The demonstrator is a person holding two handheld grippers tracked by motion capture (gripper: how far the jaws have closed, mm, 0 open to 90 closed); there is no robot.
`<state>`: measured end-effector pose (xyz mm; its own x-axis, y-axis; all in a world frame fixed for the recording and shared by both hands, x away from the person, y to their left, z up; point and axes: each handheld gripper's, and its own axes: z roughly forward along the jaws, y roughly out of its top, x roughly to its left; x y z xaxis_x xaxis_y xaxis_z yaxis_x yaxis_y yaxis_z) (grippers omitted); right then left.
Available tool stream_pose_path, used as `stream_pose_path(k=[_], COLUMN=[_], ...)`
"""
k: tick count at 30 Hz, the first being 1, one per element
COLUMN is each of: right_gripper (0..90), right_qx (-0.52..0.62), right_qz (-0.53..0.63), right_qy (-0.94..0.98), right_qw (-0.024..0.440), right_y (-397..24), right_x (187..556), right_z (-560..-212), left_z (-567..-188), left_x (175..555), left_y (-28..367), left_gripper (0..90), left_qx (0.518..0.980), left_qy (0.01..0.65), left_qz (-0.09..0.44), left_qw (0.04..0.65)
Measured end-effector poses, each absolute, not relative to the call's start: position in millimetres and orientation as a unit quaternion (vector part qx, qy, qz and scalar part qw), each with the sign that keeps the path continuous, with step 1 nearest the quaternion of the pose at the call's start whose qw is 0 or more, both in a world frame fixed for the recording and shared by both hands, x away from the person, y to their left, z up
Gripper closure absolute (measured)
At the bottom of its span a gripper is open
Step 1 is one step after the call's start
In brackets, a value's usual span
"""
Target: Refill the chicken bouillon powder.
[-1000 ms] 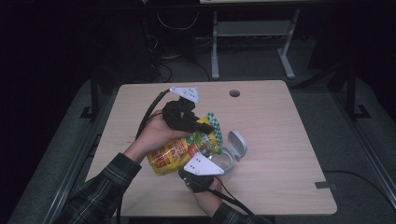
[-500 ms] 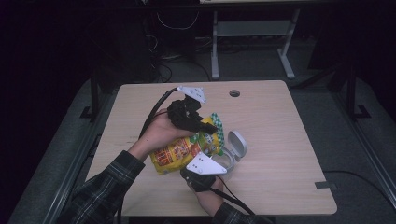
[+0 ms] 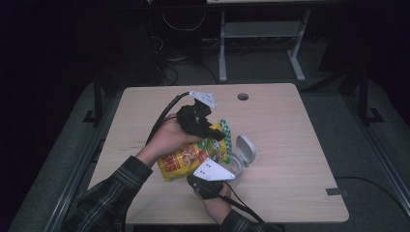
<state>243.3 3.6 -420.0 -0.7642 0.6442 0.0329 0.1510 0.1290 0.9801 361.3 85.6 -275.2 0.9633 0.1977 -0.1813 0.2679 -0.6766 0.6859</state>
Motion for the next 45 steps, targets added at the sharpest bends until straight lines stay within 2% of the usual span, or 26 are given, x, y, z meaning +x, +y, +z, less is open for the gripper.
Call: stream_pose_path(k=[23, 45], right_gripper=[89.9, 89.9], right_qx=[0.277, 0.274], right_qz=[0.606, 0.612], right_qy=[0.722, 0.718], right_qw=[0.185, 0.186], right_y=[2, 1], right_x=[244, 244], right_z=[-426, -427], left_z=[-285, -286], left_x=[366, 367], left_y=[79, 69], left_gripper=[90.0, 90.0], left_qx=[0.922, 0.931], left_qy=[0.137, 0.137], left_qz=[-0.050, -0.048], left_qw=[0.358, 0.334])
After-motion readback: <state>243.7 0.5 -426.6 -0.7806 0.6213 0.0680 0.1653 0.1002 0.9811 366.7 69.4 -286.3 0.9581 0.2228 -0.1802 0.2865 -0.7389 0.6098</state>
